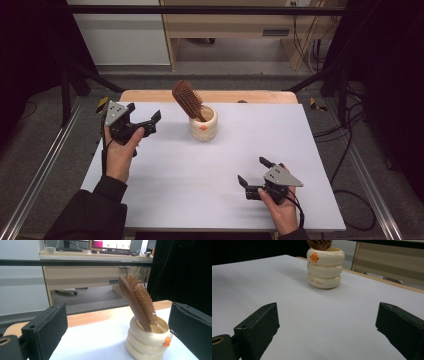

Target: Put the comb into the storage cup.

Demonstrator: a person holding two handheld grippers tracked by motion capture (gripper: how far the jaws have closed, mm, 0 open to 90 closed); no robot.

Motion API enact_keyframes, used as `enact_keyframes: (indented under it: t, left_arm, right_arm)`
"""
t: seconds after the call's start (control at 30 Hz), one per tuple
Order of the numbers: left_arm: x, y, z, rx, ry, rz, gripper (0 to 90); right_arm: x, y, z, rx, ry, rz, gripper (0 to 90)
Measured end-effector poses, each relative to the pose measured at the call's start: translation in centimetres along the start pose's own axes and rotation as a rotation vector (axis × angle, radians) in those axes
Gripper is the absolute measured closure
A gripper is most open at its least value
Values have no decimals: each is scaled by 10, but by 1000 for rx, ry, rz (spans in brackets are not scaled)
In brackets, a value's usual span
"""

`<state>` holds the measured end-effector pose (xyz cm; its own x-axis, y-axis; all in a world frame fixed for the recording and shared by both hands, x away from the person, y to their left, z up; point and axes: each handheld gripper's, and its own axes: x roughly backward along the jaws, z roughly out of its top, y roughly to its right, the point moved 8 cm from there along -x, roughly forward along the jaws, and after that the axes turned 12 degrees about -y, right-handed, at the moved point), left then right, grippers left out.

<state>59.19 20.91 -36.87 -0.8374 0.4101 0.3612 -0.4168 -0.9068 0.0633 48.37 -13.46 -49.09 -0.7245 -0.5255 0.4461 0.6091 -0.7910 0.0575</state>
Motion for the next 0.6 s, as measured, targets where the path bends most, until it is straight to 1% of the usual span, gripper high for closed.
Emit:
enact_keyframes:
  t: [0.1,0.27,0.37,0.47,0.6]
  left_arm:
    - [5,-2,-4,-14,-3,3,23]
    - [16,-4,-4,-30,4,8,22]
    - [21,-4,-10,-52,-8,35,15]
    - [26,-1,-16,-66,-18,27,13]
    - [33,1,-22,-56,-19,23,13]
  right_arm:
    - [0,0,0,-1,-1,0,51]
    - [-1,0,0,0,-2,0,52]
    - [0,0,0,-3,-1,-6,52]
    - [0,1,1,-3,2,-8,53]
    - [0,1,1,-3,1,-7,53]
